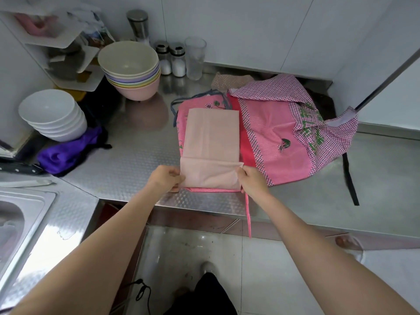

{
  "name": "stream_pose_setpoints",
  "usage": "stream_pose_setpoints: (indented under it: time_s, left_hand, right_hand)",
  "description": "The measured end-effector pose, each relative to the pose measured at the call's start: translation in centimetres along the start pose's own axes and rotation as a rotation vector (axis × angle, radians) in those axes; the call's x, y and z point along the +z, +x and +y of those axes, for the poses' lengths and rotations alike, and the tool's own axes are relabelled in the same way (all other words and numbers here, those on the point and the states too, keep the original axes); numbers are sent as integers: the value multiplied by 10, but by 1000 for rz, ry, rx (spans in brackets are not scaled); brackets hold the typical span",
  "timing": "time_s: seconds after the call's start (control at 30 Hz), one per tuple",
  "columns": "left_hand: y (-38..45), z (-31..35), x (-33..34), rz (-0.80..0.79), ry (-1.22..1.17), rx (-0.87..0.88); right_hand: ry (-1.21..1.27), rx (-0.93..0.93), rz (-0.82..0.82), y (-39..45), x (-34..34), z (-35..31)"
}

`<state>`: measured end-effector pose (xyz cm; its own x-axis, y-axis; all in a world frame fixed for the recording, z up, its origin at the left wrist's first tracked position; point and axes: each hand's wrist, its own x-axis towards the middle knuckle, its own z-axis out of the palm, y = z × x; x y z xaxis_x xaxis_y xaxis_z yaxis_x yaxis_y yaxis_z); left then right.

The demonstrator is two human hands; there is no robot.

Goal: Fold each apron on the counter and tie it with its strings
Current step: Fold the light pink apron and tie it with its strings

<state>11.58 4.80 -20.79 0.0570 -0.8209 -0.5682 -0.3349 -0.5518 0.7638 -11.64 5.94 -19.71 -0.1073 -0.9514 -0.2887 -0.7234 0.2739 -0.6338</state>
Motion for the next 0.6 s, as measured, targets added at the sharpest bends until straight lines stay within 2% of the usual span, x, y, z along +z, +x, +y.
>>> stream_pose_setpoints:
  time_s: [0.2, 0.4, 0.47, 0.53, 0.57, 0.6]
  left_hand:
    - [-7, 0, 1, -7, -84, -75]
    - [-9, 3, -2, -2, 46, -69]
    - [-8, 2, 0, 150, 458, 95]
    - [-6, 2, 6, 365, 810, 511]
    - [-5, 4, 11, 366, 881, 700]
    - [-2, 5, 17, 270, 964, 824]
  right_hand:
    - [-228, 95, 78, 1, 17, -8]
    - [-372, 135, 87, 7, 19, -18]
    - [-403, 140, 82, 6, 19, -21]
    - [-428, 157, 67, 7, 18, -24]
    - [-432, 167, 65, 7, 18, -25]
    - [-427, 181, 63, 8, 17, -26]
